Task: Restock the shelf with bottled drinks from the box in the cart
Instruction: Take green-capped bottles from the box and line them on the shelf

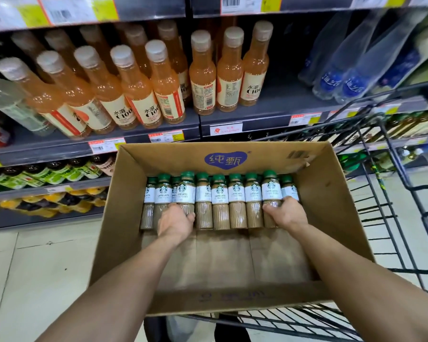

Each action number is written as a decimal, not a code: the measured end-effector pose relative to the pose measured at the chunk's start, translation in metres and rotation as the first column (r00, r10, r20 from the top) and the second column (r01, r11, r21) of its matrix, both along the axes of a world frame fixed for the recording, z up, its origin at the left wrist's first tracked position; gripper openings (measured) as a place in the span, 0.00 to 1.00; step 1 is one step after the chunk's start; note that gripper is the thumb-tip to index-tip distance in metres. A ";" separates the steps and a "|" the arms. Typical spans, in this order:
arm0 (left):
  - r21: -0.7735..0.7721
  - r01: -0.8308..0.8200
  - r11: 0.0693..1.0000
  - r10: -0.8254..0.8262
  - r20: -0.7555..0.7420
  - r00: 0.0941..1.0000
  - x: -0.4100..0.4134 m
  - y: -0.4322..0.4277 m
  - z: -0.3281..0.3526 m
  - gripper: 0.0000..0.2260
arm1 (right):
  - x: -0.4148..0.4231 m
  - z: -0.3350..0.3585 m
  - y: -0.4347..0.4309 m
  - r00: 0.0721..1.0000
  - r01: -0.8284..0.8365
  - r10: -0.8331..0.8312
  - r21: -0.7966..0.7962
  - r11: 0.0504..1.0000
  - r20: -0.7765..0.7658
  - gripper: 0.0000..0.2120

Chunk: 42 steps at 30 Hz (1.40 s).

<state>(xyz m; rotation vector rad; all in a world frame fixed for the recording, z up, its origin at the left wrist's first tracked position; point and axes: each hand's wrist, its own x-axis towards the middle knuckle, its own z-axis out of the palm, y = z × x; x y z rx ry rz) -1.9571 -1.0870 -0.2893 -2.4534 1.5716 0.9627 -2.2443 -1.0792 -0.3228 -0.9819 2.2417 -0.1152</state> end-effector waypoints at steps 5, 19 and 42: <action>-0.082 0.000 0.997 -0.010 -0.123 0.992 0.012 0.013 0.036 0.24 | 0.036 0.044 0.017 0.999 -0.005 0.011 -0.138 0.990 0.044 0.21; -0.489 -0.028 0.872 -0.170 -0.355 0.919 0.095 0.009 0.200 0.20 | 0.204 0.218 0.013 0.971 -0.016 0.160 -0.619 0.785 0.178 0.23; -0.843 -0.127 0.523 -0.312 -0.328 0.892 0.173 -0.138 0.370 0.23 | 0.291 0.401 -0.149 0.944 -0.081 0.321 -0.887 0.455 0.078 0.23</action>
